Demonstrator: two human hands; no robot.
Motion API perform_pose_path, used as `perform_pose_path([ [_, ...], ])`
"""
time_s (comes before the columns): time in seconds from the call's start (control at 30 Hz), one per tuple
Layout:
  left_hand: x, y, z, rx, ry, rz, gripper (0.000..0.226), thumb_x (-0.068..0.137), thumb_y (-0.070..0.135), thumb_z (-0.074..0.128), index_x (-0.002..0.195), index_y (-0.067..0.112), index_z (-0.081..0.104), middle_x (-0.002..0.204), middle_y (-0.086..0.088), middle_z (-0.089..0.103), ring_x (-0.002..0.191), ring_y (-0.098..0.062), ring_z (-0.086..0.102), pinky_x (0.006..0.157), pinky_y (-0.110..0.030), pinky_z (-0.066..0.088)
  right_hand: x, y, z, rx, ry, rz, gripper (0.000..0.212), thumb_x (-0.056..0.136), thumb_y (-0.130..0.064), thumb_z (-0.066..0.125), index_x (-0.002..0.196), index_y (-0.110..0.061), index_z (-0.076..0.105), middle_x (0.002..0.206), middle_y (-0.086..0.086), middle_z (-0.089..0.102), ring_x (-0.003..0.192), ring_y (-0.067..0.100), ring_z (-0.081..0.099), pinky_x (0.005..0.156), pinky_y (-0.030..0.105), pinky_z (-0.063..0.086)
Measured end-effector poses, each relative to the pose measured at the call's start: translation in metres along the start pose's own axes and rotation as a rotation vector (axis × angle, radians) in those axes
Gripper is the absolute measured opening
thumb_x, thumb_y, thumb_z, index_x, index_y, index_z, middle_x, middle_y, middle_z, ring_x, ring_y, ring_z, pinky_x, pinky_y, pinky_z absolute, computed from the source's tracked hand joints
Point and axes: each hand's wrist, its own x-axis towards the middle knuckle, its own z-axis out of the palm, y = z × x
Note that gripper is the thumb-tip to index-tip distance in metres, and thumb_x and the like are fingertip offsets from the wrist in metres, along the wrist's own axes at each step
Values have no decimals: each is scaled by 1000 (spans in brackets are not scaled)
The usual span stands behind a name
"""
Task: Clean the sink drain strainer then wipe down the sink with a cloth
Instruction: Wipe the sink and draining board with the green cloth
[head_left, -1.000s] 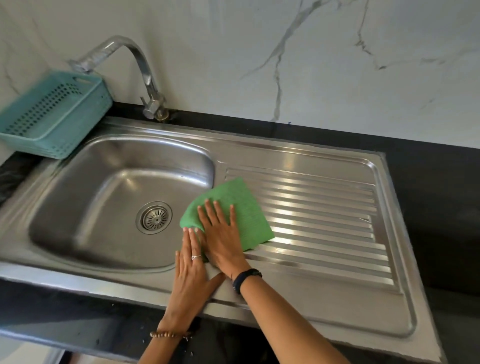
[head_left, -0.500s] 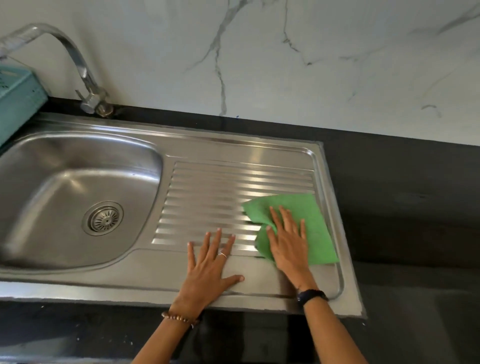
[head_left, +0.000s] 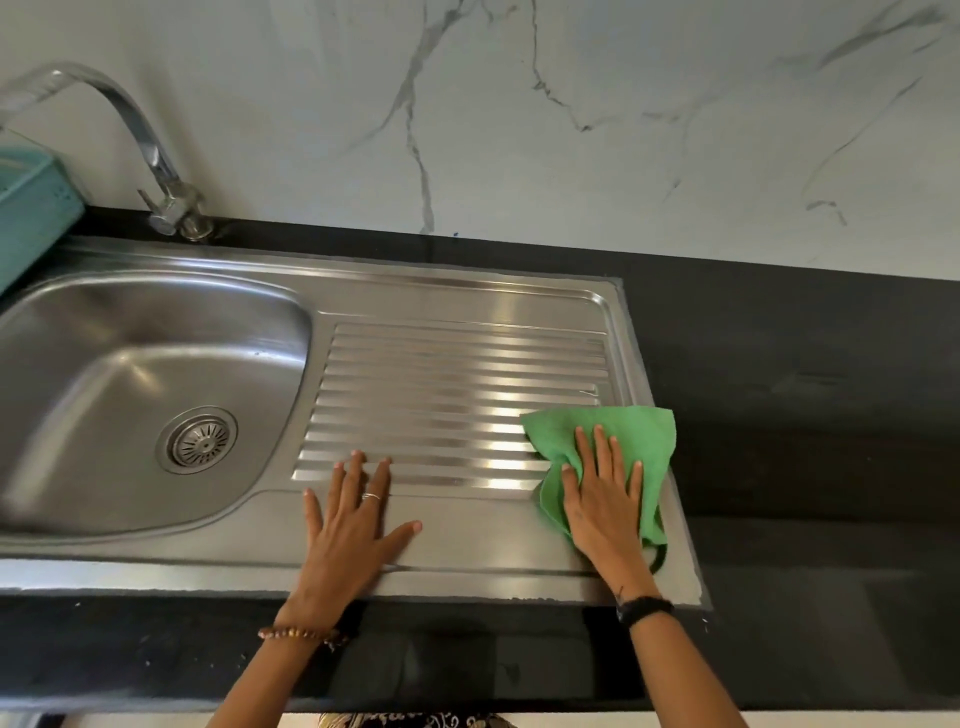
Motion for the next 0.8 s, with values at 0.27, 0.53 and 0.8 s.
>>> perform_pose_path([
  [0.27,-11,-49,-29,-12,80,-169,97,80,65,43,145,18,-11,156,-9,-14,144,-23,-13,117,-45,-6,10,-92,32,-42,8,-136,55,98,-41,22,148,-16,21,155,12,23,145,28,16,117,52,0],
  [0.53,-21,-62,-36,-101,210,-107,111,75,61,57,141,17,-21,153,-3,-18,141,-11,-13,114,-27,-5,13,-244,74,-28,-143,-469,58,99,-42,19,150,-20,3,160,8,0,147,28,-4,112,55,-16],
  [0.8,-23,-66,-35,-26,195,-109,122,65,63,66,138,23,-23,145,0,-30,139,-20,-24,115,-40,-10,-9,-238,73,-72,-223,-756,56,98,-39,21,150,-24,7,161,2,2,148,22,-6,112,49,-21],
])
